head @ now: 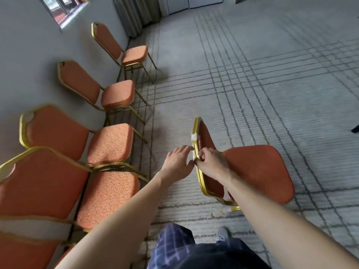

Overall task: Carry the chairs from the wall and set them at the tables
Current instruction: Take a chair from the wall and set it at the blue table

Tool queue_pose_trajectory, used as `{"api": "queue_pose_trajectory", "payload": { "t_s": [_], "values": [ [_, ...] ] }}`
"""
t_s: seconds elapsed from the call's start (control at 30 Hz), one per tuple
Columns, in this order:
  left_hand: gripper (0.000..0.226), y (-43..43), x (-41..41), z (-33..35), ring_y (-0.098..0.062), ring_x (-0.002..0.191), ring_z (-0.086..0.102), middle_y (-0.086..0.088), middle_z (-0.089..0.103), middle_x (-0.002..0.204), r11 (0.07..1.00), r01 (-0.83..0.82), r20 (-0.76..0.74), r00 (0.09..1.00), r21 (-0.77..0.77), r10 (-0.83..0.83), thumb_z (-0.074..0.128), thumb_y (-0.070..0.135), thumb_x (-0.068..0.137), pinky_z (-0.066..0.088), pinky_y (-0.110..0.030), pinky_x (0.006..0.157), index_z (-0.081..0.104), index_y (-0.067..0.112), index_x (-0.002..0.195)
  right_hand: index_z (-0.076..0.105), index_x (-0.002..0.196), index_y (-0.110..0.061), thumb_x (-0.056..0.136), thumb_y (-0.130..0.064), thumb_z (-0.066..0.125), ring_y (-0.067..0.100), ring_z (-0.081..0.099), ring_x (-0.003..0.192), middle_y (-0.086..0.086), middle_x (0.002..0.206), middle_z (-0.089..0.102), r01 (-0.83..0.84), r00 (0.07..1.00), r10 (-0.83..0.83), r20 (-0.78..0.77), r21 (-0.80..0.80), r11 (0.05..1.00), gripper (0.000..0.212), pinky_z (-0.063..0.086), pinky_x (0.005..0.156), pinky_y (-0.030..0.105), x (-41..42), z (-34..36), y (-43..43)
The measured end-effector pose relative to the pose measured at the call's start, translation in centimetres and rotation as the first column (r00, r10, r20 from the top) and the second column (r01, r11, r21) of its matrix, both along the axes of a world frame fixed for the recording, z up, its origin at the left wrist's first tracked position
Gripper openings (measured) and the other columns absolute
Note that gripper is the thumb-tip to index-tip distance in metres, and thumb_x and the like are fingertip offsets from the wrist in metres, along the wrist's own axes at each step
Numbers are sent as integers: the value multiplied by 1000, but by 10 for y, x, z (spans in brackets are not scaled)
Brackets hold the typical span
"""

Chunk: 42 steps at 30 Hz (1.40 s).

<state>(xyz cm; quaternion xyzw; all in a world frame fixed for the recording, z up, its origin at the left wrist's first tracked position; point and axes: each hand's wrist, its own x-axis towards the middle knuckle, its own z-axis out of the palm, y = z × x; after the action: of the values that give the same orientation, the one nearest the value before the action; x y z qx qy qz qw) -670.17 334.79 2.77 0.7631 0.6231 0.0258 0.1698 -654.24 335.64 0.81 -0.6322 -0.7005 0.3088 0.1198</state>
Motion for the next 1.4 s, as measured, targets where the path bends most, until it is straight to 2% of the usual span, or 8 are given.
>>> {"api": "queue_pose_trajectory", "payload": {
  "t_s": [0.23, 0.43, 0.57, 0.93, 1.07, 1.13, 1.23, 1.4],
  "values": [
    [72, 110, 6, -14, -13, 147, 17, 9, 25, 158, 963, 263, -126, 955, -51, -268, 55, 10, 86, 14, -32, 119, 31, 33, 150, 61, 119, -19, 84, -54, 62, 25, 53, 114, 5, 116, 62, 110, 988, -109, 106, -1, 994, 50, 42, 100, 36, -12, -23, 71],
    [67, 202, -10, -57, -19, 150, 5, 5, 18, 160, 829, 531, -234, 796, -174, -559, 64, 27, 84, -1, -41, 122, 39, 36, 146, 53, 132, -20, 74, -67, 57, 34, 30, 133, 12, 137, 43, 245, 955, -193, 224, -233, 941, 75, 28, 111, 44, -45, -42, 114],
    [62, 228, -10, -74, -20, 149, 13, 6, 34, 154, 677, 718, -166, 656, -161, -736, 62, 36, 83, 0, -44, 122, 45, 32, 143, 59, 124, -35, 81, -58, 56, 32, 36, 123, 9, 128, 53, 328, 910, -254, 329, -194, 925, 49, 37, 99, 41, -64, -51, 124],
    [35, 243, 14, -85, -18, 122, 55, 6, 65, 120, 275, 961, -255, 261, -20, -931, 58, 41, 85, 23, -43, 117, 65, 26, 116, 65, 102, -16, 85, -39, 64, 21, 67, 95, 1, 100, 65, 773, 624, -717, 309, -111, 625, 28, 49, 76, 30, -90, -48, 95],
    [22, 214, 40, -76, -24, 91, 65, 1, 66, 93, 187, 979, -150, 198, 83, -969, 55, 40, 84, 45, -35, 81, 61, 20, 90, 62, 87, -19, 83, -36, 60, 24, 66, 85, 0, 89, 66, 845, 511, -801, 311, -13, 534, 18, 48, 69, 33, -74, -34, 55],
    [22, 194, 54, -66, -26, 76, 65, 1, 66, 87, 166, 978, -107, 180, 129, -978, 56, 40, 82, 37, -30, 62, 61, 18, 86, 57, 78, -22, 79, -38, 61, 24, 66, 77, -1, 81, 67, 863, 477, -822, 310, 8, 504, 17, 44, 62, 31, -59, -24, 32],
    [25, 160, 73, -55, -26, 57, 60, 3, 61, 70, 143, 967, -52, 157, 208, -986, 57, 43, 71, 31, -26, 52, 58, 17, 70, 54, 78, -22, 76, -49, 65, 23, 64, 73, -1, 78, 66, 859, 479, -811, 335, 11, 512, 30, 33, 60, 30, -39, -5, -6],
    [31, 99, 111, -37, -16, 37, 26, 11, 25, 49, 232, 893, 153, 187, 385, -970, 55, 35, 63, 19, -19, 47, 28, 22, 54, 48, 85, -22, 86, -23, 52, 27, 65, 83, 2, 87, 67, 824, 463, -743, 483, 75, 562, 4, 37, 66, 31, 4, 26, -65]
  ]
}}
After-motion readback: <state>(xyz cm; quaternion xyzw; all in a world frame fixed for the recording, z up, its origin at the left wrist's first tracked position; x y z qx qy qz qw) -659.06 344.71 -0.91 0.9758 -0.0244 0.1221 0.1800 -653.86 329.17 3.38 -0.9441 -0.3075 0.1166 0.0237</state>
